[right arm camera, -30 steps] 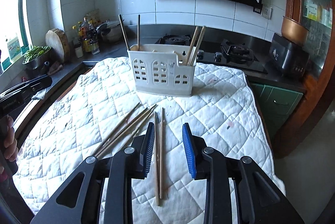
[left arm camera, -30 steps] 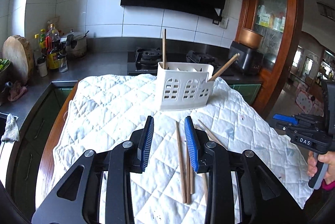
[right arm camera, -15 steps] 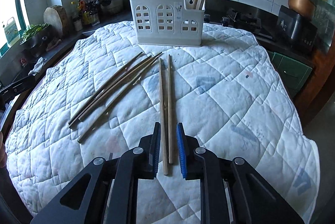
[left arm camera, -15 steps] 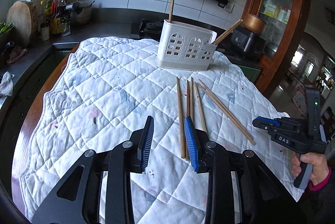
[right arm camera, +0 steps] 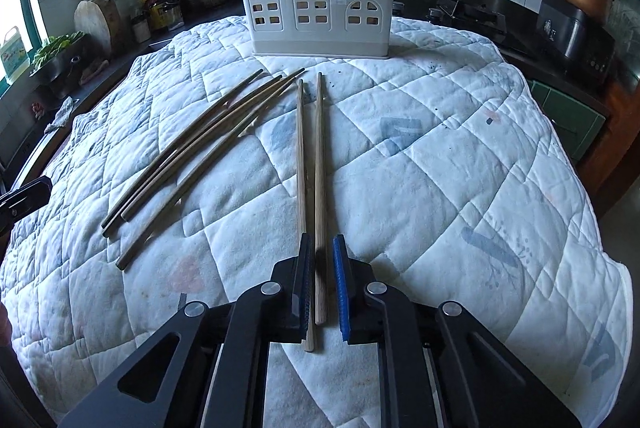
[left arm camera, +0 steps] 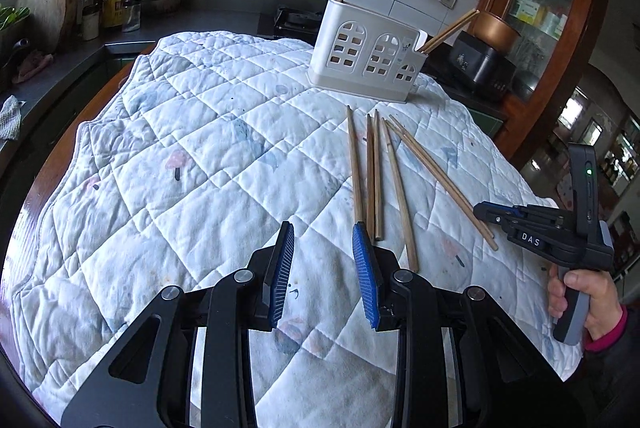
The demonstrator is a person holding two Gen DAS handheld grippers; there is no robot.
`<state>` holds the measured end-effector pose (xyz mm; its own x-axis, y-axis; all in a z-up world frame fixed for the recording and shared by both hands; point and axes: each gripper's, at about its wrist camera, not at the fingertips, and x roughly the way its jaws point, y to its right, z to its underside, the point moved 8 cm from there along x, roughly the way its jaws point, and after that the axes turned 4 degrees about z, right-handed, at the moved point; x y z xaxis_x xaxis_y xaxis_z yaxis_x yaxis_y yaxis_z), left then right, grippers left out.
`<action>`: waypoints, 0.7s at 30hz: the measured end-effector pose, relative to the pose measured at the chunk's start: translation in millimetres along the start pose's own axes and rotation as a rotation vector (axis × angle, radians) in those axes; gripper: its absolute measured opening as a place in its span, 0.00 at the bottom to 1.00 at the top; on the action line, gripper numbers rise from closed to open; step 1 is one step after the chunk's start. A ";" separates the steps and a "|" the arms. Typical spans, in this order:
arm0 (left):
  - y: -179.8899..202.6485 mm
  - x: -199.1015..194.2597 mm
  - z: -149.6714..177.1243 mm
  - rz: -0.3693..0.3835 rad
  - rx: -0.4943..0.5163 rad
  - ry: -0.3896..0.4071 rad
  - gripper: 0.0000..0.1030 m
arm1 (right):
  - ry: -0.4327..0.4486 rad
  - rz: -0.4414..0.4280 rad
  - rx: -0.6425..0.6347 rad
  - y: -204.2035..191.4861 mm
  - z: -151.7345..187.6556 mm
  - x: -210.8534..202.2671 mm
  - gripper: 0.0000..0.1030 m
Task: Organize utensils
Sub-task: 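Move the right tool onto the next chopstick and close while the left tool approaches another, then close the left tool on a wooden chopstick while the right tool holds its chopstick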
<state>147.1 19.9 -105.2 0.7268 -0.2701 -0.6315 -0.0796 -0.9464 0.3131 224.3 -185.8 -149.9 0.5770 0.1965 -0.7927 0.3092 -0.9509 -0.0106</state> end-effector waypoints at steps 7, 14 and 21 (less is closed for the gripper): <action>4.2 5.1 3.1 0.012 0.002 -0.012 0.30 | -0.004 0.013 -0.002 -0.1 -1.3 3.3 0.10; 14.3 13.7 5.1 0.029 0.015 -0.030 0.30 | -0.015 0.007 0.006 3.8 -0.3 6.6 0.10; 21.2 23.8 0.1 0.033 0.015 -0.040 0.30 | -0.018 0.016 -0.007 2.9 4.0 10.4 0.10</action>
<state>162.7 -6.6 -113.7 0.6955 -0.3082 -0.6491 -0.1138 -0.9392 0.3239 228.2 -187.4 -160.6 0.5685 0.1764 -0.8035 0.3054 -0.9522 0.0070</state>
